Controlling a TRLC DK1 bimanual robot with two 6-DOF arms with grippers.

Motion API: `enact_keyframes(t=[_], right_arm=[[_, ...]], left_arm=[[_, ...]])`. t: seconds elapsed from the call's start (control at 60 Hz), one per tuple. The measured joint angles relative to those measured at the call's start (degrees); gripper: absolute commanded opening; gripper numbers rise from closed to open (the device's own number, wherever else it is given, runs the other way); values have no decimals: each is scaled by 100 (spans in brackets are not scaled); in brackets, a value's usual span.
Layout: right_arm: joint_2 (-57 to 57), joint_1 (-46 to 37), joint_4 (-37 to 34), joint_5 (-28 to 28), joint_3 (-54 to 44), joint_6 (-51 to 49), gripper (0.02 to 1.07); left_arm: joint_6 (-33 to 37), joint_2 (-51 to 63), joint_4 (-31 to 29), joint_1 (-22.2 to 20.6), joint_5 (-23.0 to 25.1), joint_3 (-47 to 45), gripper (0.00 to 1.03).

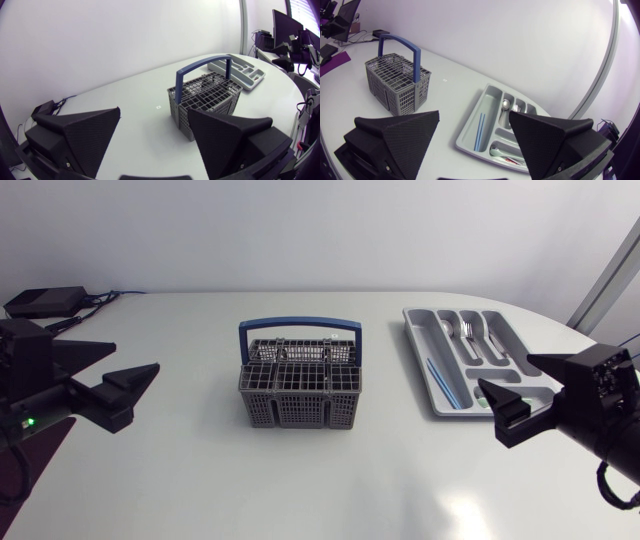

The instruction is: Unload the cutlery basket into the drawer organizer.

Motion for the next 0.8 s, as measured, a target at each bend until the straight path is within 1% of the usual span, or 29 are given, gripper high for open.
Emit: enact_keyframes(t=[0.233,0.35,0.8], right_arm=[[-531,-234,188,31,-361,0,102],[-833,-240,234,103,-555,103,102],[-2063,-234,343,487,-1362,1010,102]], left_arm=[[-2,-614,326,260,-107,-533,98],[-72,-994,459,262,-249,-780,98],[-780,-2291,822,223,-907,-1878,98]])
